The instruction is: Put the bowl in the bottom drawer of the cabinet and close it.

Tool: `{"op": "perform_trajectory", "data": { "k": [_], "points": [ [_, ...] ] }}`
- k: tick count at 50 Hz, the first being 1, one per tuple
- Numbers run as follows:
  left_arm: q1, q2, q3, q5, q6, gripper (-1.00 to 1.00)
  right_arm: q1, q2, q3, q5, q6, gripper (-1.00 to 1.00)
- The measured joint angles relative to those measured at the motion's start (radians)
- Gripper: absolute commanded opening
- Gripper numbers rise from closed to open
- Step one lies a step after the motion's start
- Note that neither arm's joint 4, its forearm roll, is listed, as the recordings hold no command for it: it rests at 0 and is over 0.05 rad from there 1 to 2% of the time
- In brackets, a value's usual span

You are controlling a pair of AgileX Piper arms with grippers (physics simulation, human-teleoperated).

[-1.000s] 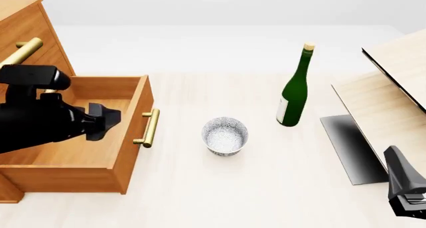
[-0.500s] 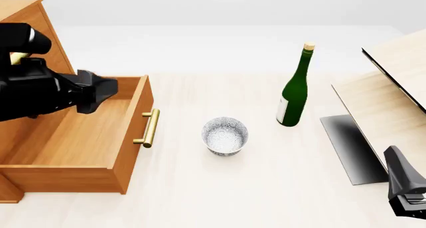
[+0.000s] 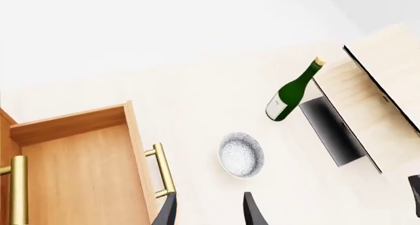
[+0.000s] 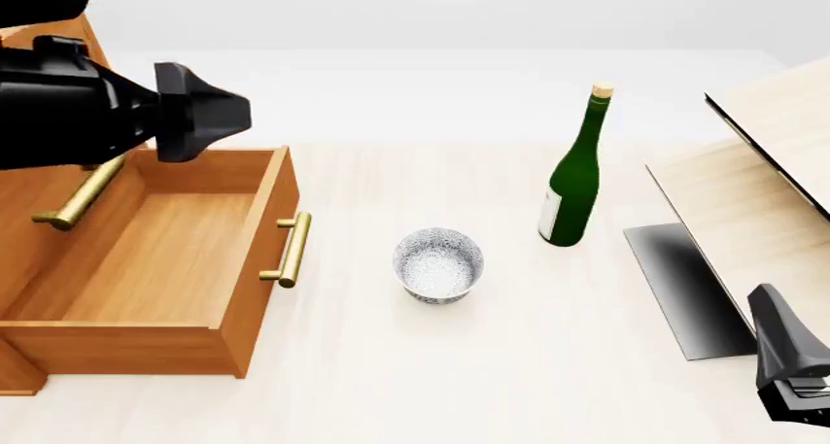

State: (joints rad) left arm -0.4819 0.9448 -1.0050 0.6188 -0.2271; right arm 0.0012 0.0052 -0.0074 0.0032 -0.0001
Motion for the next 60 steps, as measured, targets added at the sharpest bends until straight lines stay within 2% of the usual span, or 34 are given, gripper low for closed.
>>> {"op": "perform_trajectory", "data": {
  "k": [14, 30, 40, 60],
  "points": [
    [-0.087, 0.040, -0.135, 0.076, -0.103, 1.00, 0.000, 0.000, 0.000, 0.000, 0.000, 1.00],
    [-0.114, 0.111, -0.236, 0.115, -0.189, 1.00, 0.000, 0.000, 0.000, 0.000, 0.000, 1.00],
    [-0.089, 0.168, -0.251, 0.100, -0.210, 1.00, 0.000, 0.000, 0.000, 0.000, 0.000, 1.00],
    [-0.038, 0.327, -0.269, 0.041, -0.203, 1.00, 0.000, 0.000, 0.000, 0.000, 0.000, 1.00]
  ]
}}
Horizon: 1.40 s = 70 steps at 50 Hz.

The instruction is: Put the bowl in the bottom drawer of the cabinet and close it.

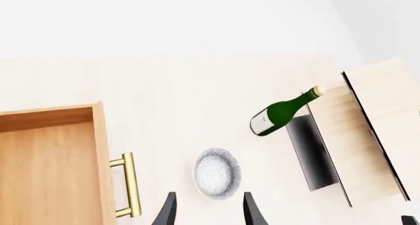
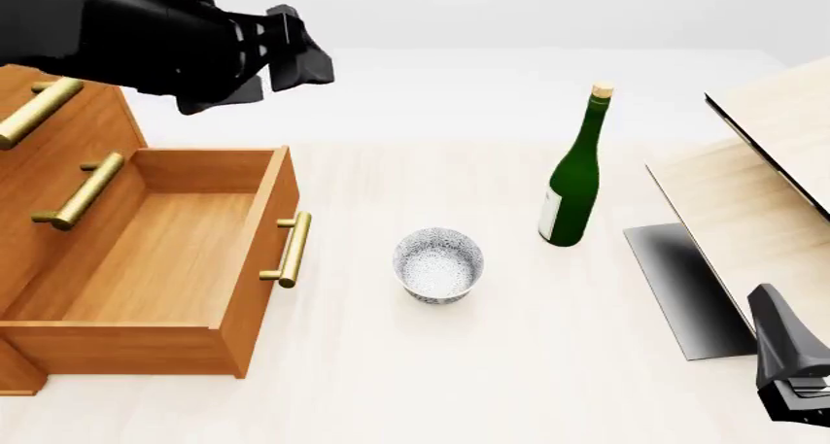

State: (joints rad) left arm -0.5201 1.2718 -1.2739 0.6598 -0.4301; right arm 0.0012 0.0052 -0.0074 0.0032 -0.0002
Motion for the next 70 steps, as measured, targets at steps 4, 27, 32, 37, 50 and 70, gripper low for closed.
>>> {"op": "perform_trajectory", "data": {
  "k": [4, 27, 32, 37, 50, 70],
  "points": [
    [-0.006, 0.031, 0.001, -0.016, -0.002, 1.00, 0.000, 0.000, 0.000, 0.000, 0.000, 1.00],
    [-0.044, 0.158, 0.026, -0.091, -0.031, 1.00, 0.000, 0.000, 0.000, 0.000, 0.000, 1.00],
    [-0.048, 0.178, 0.029, -0.102, -0.036, 1.00, 0.000, 0.000, 0.000, 0.000, 0.000, 1.00],
    [-0.052, 0.199, 0.030, -0.114, -0.042, 1.00, 0.000, 0.000, 0.000, 0.000, 0.000, 1.00],
    [-0.056, 0.255, 0.029, -0.146, -0.059, 1.00, 0.000, 0.000, 0.000, 0.000, 0.000, 1.00],
    [-0.049, 0.336, 0.036, -0.193, -0.081, 1.00, 0.000, 0.000, 0.000, 0.000, 0.000, 1.00]
  ]
}}
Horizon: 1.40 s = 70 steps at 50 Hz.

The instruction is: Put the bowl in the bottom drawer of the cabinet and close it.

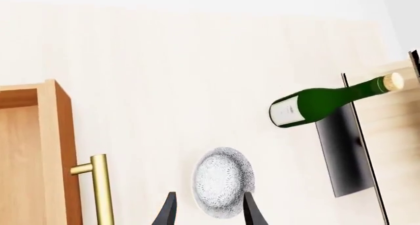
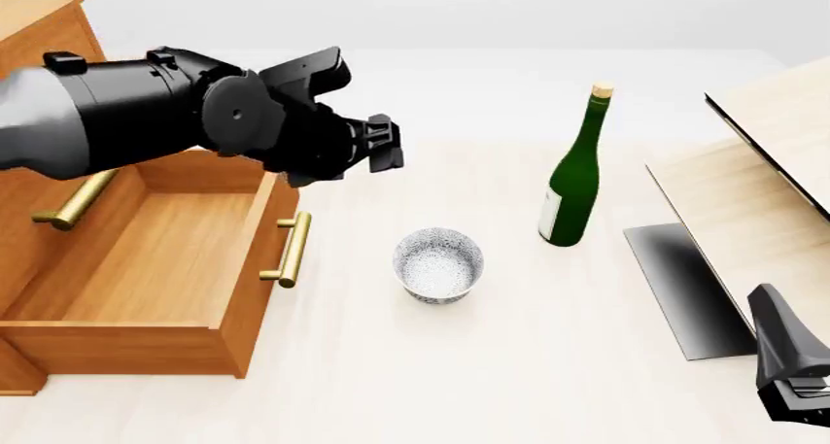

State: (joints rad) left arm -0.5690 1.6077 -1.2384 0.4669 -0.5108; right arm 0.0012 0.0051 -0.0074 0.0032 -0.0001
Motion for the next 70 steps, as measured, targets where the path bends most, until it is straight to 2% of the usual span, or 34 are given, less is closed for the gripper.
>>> {"op": "perform_trajectory", "data": {
  "k": [70],
  "points": [
    [-0.036, 0.208, 0.064, -0.150, -0.083, 1.00, 0.000, 0.000, 0.000, 0.000, 0.000, 1.00]
  ]
}}
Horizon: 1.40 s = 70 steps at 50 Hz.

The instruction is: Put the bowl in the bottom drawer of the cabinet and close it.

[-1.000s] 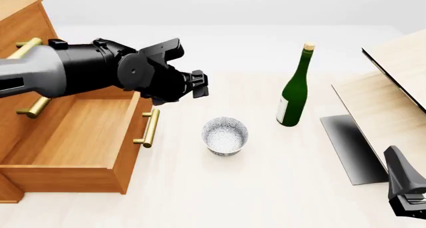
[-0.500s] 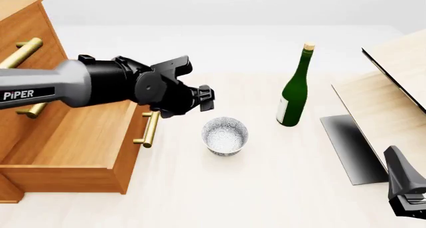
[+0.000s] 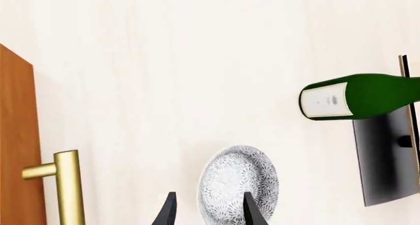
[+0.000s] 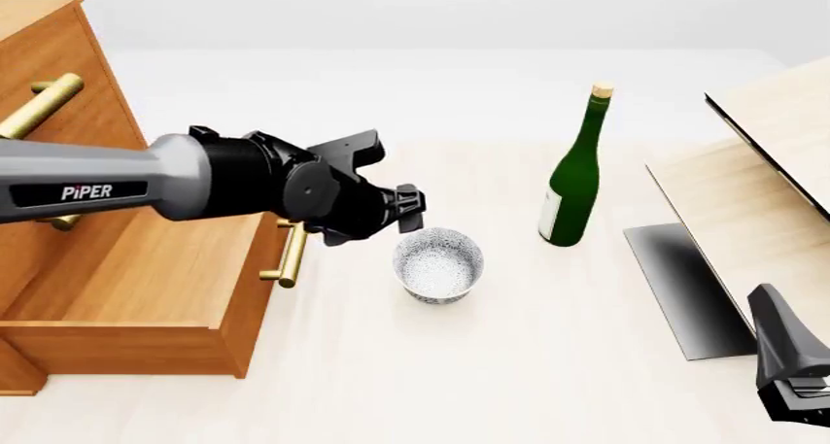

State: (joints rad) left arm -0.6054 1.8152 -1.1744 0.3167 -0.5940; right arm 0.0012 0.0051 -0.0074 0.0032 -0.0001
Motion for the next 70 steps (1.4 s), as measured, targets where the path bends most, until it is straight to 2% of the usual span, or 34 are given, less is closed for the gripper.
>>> {"op": "perform_trajectory", "data": {
  "k": [43, 70],
  "points": [
    [-0.033, 0.095, 0.041, -0.078, -0.050, 1.00, 0.000, 0.000, 0.000, 0.000, 0.000, 1.00],
    [-0.039, 0.150, 0.035, -0.099, -0.057, 1.00, 0.000, 0.000, 0.000, 0.000, 0.000, 1.00]
  ]
}}
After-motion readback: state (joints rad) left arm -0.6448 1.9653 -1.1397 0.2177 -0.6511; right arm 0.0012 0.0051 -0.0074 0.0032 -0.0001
